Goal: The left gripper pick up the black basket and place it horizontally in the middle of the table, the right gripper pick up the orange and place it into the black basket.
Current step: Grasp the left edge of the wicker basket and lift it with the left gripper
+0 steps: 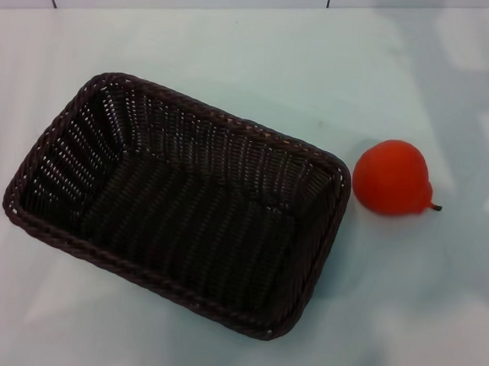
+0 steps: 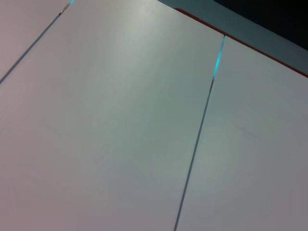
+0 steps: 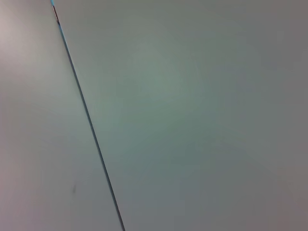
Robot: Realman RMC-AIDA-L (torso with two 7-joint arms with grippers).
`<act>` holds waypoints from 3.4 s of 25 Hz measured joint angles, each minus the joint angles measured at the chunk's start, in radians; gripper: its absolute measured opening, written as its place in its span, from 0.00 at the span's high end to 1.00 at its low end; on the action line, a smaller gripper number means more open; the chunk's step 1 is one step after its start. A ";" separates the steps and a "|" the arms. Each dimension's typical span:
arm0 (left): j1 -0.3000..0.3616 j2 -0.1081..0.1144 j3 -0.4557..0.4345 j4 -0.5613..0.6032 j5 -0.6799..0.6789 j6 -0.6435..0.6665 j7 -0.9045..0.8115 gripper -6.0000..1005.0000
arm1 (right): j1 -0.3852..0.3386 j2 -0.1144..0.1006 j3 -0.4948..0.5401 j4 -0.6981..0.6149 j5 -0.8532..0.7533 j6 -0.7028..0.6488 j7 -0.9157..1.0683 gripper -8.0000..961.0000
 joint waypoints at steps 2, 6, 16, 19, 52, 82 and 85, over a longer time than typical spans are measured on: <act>0.000 0.001 0.000 0.000 0.000 0.000 -0.002 0.21 | 0.002 0.000 0.000 0.000 0.000 0.000 0.000 0.02; 0.000 0.001 0.000 0.000 0.000 0.001 -0.003 0.21 | 0.009 0.001 0.000 0.002 0.000 0.000 0.000 0.02; 0.001 0.001 0.008 0.000 0.009 -0.005 -0.006 0.21 | 0.013 0.002 -0.001 0.003 0.000 0.002 0.000 0.02; 0.001 0.004 0.014 0.008 0.011 -0.010 -0.044 0.21 | 0.021 0.002 0.000 0.001 0.000 0.016 0.000 0.02; -0.227 0.110 0.587 1.194 1.095 -0.087 -1.691 0.29 | -0.009 0.000 0.050 0.007 0.000 0.029 0.012 0.02; -0.356 0.045 0.814 1.096 1.513 -0.193 -1.812 0.28 | -0.004 -0.005 0.077 -0.020 0.000 0.169 0.012 0.02; -0.356 0.044 0.828 1.068 1.523 -0.202 -1.812 0.28 | -0.002 -0.005 0.078 -0.026 0.000 0.182 0.012 0.02</act>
